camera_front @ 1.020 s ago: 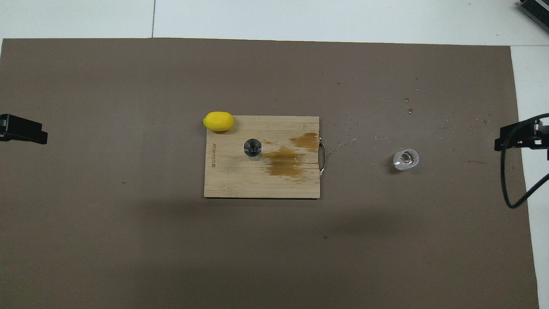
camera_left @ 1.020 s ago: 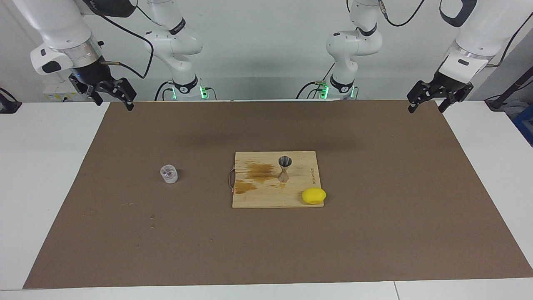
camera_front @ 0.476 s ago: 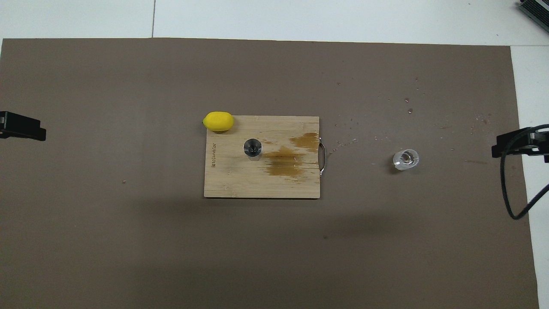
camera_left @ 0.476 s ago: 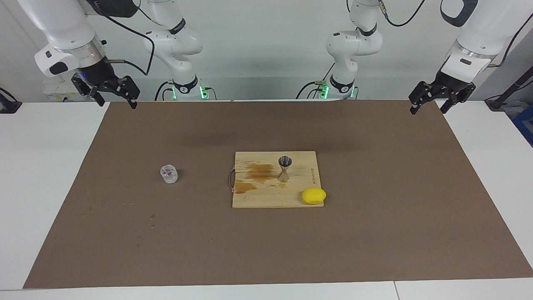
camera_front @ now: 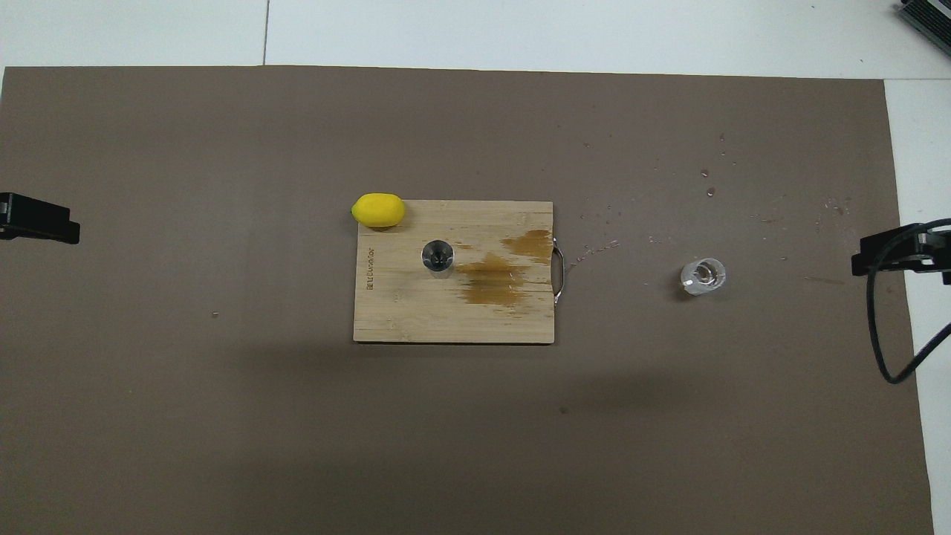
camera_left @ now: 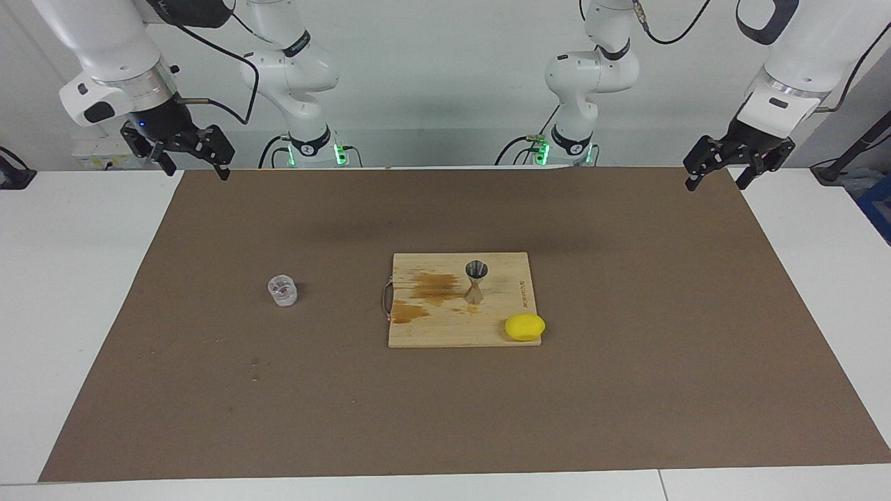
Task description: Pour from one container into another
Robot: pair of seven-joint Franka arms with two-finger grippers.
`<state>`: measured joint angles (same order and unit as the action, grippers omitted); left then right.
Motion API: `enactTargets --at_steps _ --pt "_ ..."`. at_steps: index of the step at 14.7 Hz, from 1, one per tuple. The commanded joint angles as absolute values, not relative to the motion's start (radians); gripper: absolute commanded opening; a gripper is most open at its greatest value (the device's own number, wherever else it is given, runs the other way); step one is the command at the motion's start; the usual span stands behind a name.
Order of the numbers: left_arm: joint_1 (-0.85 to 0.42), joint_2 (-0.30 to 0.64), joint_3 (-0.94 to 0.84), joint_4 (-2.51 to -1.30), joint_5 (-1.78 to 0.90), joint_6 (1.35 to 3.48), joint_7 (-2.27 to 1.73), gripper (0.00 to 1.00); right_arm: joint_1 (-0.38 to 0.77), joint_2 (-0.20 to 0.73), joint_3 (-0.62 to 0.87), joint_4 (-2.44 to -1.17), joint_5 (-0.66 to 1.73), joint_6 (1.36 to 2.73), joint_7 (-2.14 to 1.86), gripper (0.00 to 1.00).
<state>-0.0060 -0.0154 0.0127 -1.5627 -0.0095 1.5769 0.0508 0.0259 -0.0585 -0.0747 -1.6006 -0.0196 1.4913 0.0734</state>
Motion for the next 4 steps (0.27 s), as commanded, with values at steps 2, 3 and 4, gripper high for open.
enactTargets --at_steps 2,3,4 --pt "-0.006 -0.015 0.011 -1.554 0.005 1.577 0.041 1.0 0.032 -0.083 -0.074 -1.631 -0.009 1.508 0.095 1.0" --pt "-0.006 -0.015 0.012 -1.554 0.005 1.577 0.041 1.0 0.031 -0.083 -0.074 -1.631 -0.009 1.508 0.1 1.0" --pt "-0.006 -0.014 0.012 -1.554 0.005 1.577 0.041 1.0 0.032 -0.083 -0.074 -1.631 -0.009 1.508 0.101 1.0"
